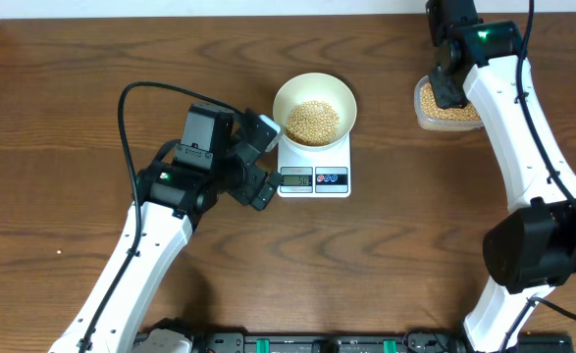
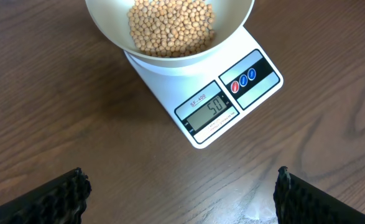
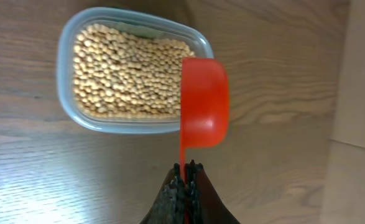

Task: Scoop item into bowl and weigh 50g on scale
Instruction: 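Lower the red scoop into the clear soybean tub with the right gripper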

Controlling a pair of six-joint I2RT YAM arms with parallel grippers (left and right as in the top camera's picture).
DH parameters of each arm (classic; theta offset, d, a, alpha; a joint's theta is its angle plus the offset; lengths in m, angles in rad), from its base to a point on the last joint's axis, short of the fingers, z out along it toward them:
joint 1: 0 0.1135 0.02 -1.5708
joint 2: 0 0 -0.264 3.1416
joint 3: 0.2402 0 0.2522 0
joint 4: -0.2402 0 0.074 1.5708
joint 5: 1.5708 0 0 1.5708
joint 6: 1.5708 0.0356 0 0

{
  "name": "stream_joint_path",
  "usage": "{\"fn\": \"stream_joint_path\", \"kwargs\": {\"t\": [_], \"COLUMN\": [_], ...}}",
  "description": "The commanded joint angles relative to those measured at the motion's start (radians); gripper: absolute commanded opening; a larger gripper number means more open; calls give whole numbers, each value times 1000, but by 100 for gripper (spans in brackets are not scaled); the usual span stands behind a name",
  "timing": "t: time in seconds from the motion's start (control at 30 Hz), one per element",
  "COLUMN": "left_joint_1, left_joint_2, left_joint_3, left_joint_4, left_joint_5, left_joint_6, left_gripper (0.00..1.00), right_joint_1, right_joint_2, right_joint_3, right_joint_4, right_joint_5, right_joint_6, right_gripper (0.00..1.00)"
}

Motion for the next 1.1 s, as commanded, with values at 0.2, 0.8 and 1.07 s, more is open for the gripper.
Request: {"fn": "stream_joint_path", "kwargs": {"t": [0.2,0.8,1.07], "left_joint_1": [1,1,1], "left_joint_2": [8,8,8], "left_joint_3": [5,5,5], "left_joint_4": [-3,-3,-3], "left_joint_5": [15,15,15], "left_joint_6": [16,16,16], "left_gripper": [95,96,96], "right_joint_1": [-141,-373,-396], "right_joint_2": [-18,-17,-18], "right_joint_3": [6,-143,-207], "right_joint_4": [40,234,275], "right_joint_5": [-479,-817,-848], "right_joint_6": [229,647,680], "right_gripper": [1,1,1]}}
